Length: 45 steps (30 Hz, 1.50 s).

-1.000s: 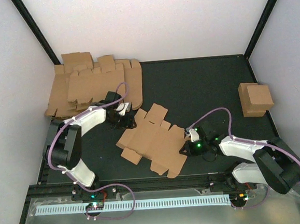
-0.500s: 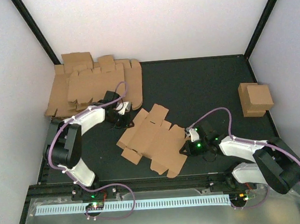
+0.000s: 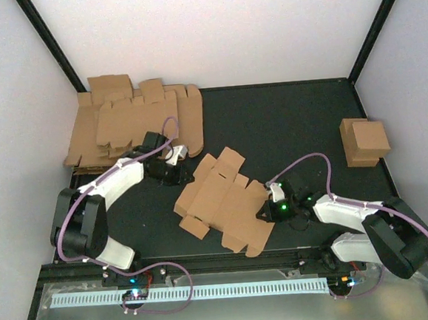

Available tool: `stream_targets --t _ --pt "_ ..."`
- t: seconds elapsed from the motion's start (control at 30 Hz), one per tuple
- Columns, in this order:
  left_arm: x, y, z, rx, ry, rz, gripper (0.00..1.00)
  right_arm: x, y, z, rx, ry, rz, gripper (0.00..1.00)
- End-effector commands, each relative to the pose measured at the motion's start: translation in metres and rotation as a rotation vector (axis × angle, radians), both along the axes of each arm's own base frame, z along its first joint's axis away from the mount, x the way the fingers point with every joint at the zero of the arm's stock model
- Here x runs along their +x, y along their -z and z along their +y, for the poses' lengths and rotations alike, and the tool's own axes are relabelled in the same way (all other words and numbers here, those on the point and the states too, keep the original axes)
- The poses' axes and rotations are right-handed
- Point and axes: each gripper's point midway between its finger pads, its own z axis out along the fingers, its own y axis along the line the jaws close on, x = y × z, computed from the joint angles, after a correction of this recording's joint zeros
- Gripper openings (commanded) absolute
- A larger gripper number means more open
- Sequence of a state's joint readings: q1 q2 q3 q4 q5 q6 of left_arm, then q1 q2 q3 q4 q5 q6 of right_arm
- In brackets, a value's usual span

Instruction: Fold the paper box

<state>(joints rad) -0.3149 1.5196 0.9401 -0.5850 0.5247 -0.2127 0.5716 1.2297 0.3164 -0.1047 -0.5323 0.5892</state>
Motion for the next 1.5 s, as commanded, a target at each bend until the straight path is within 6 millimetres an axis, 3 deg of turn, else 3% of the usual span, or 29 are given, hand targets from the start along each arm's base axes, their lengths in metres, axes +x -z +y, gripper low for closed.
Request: stream_targets --t 0.0,0.2,0.37,0.47,0.63,0.7,0.8,1.07,1.23,1.47 --pt "-0.018 -0.009 -0.012 -0.089 0.049 0.028 0.26 0.008 -0.003 0.002 -0.002 0.003 -0.026 0.02" --pt "-0.028 -0.01 -0.025 -0.201 0.08 0.057 0.37 0.007 0.006 0.001 -0.022 0.008 -0.005 0.02" --pt "-0.022 0.012 -0.004 -0.054 -0.007 0.057 0.45 0.006 0.01 -0.001 -0.039 0.012 0.005 0.02" --pt "-0.024 0.014 -0.009 -0.091 0.002 0.067 0.36 0.007 0.011 -0.001 -0.042 0.011 0.005 0.02" --pt "-0.025 0.017 -0.008 -0.077 0.006 0.073 0.12 0.01 0.004 0.003 -0.022 0.001 -0.01 0.02" --pt "-0.025 0.016 -0.005 -0.054 0.002 0.061 0.03 0.014 -0.004 0.006 -0.003 0.0 -0.032 0.02" --pt "-0.026 0.012 0.0 -0.022 -0.004 0.036 0.02 0.025 -0.026 0.013 0.041 0.005 -0.105 0.02" --pt "-0.029 0.005 0.004 0.022 0.006 -0.01 0.02 0.075 -0.116 0.02 0.14 0.121 -0.401 0.03" --pt "-0.034 -0.001 0.007 0.142 0.042 -0.009 0.02 0.091 -0.127 0.021 0.127 0.155 -0.444 0.03" --pt "-0.015 -0.026 0.004 0.27 0.118 -0.131 0.02 0.123 -0.138 0.038 0.054 0.11 -0.46 0.05"
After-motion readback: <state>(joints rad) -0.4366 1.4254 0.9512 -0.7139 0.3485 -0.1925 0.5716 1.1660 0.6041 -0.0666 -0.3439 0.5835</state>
